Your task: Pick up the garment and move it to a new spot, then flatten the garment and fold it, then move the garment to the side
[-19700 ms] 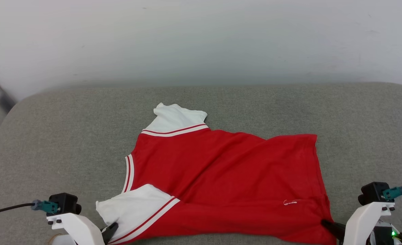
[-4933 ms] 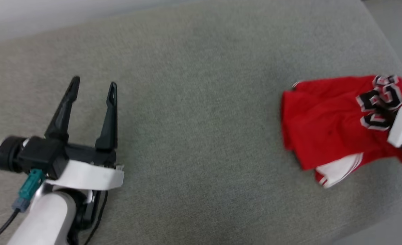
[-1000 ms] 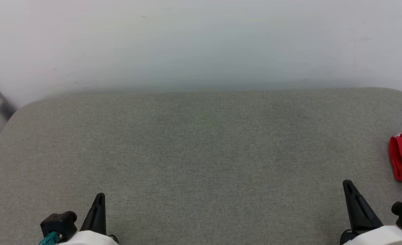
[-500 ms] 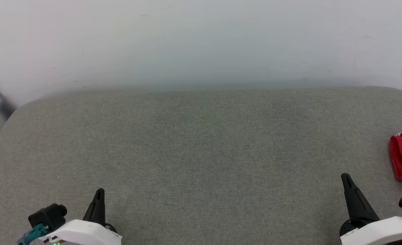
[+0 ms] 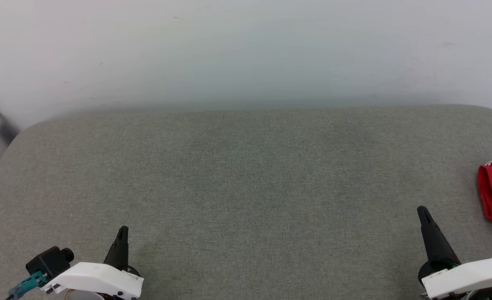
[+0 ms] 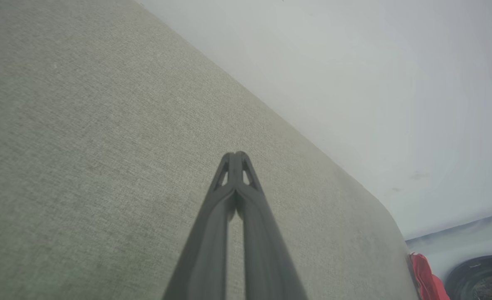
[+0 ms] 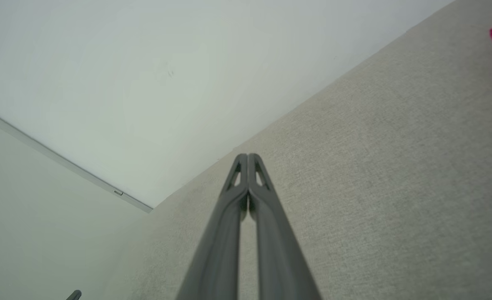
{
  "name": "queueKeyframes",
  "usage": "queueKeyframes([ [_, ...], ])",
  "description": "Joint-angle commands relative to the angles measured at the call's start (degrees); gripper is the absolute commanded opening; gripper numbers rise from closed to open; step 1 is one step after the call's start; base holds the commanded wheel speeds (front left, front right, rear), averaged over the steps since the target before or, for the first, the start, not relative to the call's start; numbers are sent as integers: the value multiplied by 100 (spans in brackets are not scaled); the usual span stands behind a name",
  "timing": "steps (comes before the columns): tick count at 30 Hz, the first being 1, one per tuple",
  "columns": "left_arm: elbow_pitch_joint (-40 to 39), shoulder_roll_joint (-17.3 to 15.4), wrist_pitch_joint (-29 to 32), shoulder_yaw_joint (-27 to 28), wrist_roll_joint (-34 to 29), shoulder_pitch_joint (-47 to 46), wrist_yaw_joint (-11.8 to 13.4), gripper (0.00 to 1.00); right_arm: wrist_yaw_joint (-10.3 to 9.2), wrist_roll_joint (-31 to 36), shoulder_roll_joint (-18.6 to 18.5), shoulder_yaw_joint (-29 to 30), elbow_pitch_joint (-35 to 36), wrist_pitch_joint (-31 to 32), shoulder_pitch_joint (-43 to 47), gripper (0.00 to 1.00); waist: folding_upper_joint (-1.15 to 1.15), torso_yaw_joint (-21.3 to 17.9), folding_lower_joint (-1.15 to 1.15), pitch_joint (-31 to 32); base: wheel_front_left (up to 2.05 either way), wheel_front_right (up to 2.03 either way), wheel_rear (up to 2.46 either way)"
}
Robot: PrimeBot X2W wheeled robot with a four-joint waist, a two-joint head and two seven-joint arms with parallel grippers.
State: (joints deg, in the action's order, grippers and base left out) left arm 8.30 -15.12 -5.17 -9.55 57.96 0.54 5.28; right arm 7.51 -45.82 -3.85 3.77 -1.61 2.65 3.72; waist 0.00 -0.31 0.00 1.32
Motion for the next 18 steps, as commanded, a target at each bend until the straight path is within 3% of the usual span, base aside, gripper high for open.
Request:
queueKeyframes([
  [1,-27,14,44,96,137,-181,-61,0,-1,-195,-48,10,17,13,-160,0,0,1,0,-2,0,0,0],
  [18,145,349,350,516,1147,-332,-430,0,-1,-1561,-46,38,-351,81,-428,0,0,7,0,-35,0,0,0],
])
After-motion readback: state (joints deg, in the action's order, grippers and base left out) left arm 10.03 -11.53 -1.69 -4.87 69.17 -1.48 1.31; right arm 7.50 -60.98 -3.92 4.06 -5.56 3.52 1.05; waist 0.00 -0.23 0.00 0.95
